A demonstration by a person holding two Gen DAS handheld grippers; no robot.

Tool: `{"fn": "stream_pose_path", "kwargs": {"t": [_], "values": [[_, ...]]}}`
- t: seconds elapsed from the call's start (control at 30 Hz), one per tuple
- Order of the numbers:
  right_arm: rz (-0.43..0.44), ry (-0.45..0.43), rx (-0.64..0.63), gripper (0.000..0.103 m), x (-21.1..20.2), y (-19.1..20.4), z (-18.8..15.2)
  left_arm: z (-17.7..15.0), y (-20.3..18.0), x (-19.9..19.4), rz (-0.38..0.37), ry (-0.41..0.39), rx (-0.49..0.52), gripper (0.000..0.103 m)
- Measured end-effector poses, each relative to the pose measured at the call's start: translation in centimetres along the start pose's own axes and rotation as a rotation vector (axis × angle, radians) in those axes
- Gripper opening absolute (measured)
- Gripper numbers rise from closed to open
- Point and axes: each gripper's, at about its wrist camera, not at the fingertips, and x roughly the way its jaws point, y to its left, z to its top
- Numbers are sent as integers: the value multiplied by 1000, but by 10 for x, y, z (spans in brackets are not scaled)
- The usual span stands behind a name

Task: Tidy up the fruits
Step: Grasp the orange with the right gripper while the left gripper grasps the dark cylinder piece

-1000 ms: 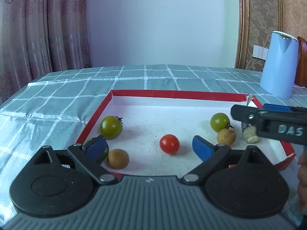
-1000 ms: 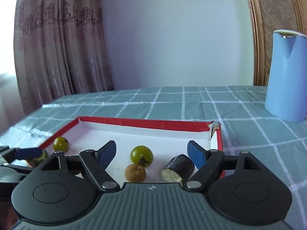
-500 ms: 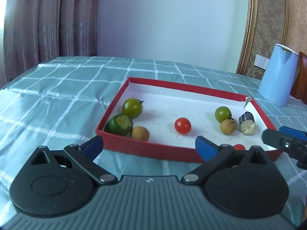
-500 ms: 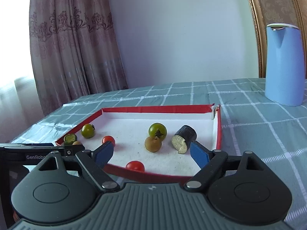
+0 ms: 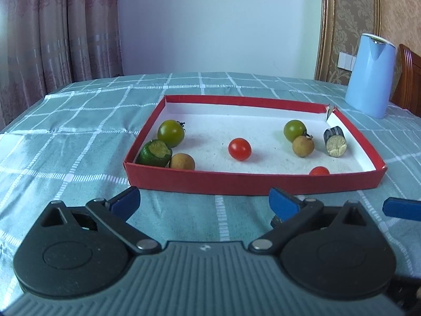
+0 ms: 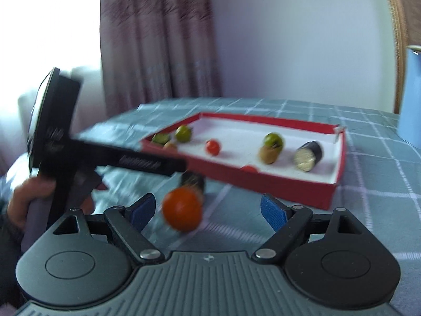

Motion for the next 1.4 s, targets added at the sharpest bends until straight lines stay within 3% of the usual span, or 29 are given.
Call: {"fn": "stream_pose_path", "kwargs": {"t": [0.43, 0.5, 0.53, 0.57, 0.77, 1.0, 1.2, 1.4], "values": [[-66, 107, -85, 87, 28, 28, 3, 2, 10, 6, 9, 39, -54, 103], [-100, 128, -124, 75, 33, 35, 2, 2, 11, 6, 10, 42, -58, 103], [-111, 146, -138, 56, 36, 37, 2, 2, 11, 7, 10, 45, -60, 103], [-101, 161, -139, 48, 39, 37, 2, 2, 11, 7, 9, 49, -61, 103], [-60, 159, -82, 34, 38, 29, 2, 2, 11, 8, 9, 50, -61, 103], [-51, 153, -15, 33, 33, 18, 1, 2, 12, 6, 4, 38, -66, 103], [-169, 138, 47, 34, 23, -12, 2, 3, 13, -7, -83, -23, -88, 103], [-226, 128, 98, 34, 23, -36, 6, -5, -17, -16, -121, -52, 45, 103]]}}
